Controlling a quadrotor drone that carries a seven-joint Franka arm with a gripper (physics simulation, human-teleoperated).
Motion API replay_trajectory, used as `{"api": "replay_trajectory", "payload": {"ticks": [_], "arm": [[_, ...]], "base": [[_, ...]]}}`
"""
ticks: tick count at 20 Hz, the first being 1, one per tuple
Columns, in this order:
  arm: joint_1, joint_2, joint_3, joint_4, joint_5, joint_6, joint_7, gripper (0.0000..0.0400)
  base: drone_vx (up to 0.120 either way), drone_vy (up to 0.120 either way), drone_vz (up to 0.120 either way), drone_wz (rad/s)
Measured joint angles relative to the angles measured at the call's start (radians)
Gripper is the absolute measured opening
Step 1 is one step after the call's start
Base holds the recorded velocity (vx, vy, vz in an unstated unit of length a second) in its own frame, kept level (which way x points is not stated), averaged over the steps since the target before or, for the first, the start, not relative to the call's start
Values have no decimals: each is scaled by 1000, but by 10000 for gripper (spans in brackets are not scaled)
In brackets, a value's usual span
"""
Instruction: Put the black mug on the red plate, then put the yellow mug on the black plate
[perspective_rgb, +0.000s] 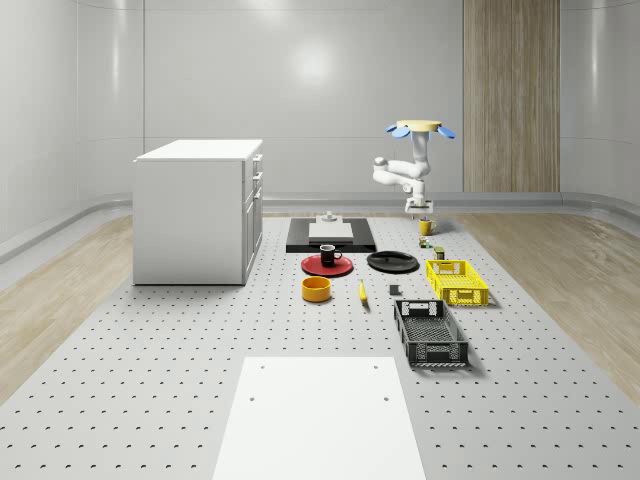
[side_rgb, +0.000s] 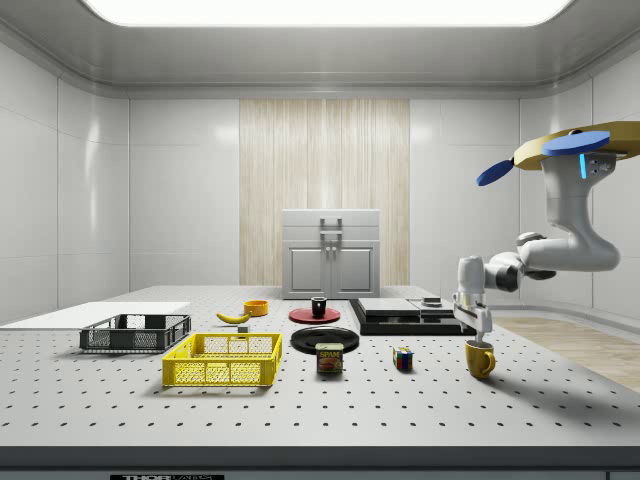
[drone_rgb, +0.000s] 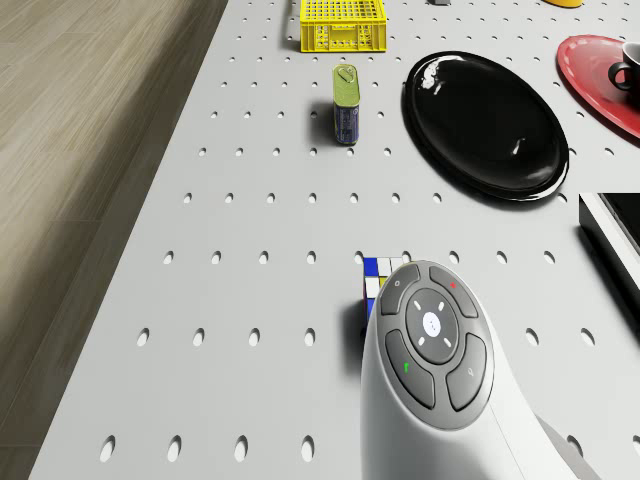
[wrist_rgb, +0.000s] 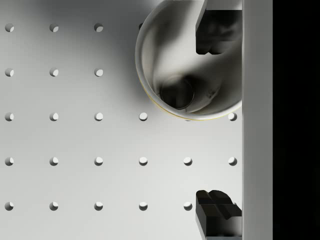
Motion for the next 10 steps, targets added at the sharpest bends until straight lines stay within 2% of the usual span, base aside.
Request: {"api": "replay_trajectory", "payload": {"ticks": [10], "arm": [[-14, 8, -46, 3, -46, 5, 16, 400]], "base": [[0, 0, 0, 0]]}}
